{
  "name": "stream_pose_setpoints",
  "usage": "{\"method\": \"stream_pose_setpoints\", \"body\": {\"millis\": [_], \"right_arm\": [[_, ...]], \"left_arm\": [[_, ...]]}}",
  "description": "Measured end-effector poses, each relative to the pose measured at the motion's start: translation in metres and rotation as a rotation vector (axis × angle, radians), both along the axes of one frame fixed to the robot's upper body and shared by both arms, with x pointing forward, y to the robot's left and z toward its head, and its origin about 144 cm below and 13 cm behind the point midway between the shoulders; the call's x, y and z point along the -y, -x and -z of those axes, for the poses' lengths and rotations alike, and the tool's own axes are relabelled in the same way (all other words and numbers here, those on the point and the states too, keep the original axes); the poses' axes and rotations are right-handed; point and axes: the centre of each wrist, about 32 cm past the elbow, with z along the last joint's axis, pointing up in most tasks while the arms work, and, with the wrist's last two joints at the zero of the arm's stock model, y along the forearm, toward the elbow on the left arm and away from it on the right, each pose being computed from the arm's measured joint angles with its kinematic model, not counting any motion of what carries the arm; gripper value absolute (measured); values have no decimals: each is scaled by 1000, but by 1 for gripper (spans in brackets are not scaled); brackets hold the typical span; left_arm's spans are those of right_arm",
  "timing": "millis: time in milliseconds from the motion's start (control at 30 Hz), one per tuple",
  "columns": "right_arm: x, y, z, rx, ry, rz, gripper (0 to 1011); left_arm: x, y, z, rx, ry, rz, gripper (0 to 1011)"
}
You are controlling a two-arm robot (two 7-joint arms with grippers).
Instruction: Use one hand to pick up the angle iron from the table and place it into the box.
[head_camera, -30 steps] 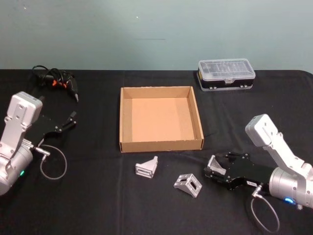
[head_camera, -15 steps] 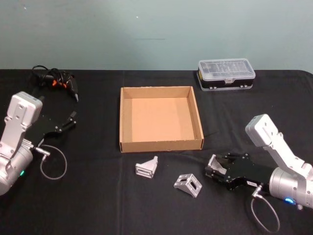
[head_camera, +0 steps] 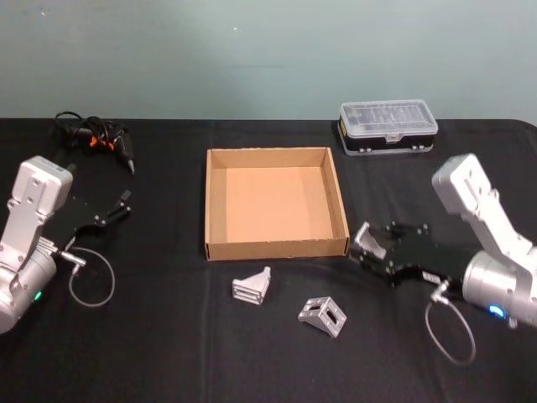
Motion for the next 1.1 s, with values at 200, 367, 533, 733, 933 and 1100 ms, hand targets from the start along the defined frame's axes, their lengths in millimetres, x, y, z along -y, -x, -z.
{"method": "stream_pose_setpoints", "body": {"millis": [200,367,533,733,933,1100], "right_arm": [[-11,-21,-15,4,-13,9,450],[-24,-40,-20,0,8,4,450],[-38,-67,-21,-14,15,13,450],[-50,-92,-22,-24,19,32,450],[-66,-118,-16,-41,20,51,450],[-76,-134,-6,-56,20,75,450]], "left_arm": [[0,0,0,0,0,0,1011],[0,0,0,0,0,0,1011],[0,0,0,0,0,0,1011],[0,0,0,0,0,0,1011],[0,0,0,0,0,0,1011],[0,0,0,0,0,0,1011]]}}
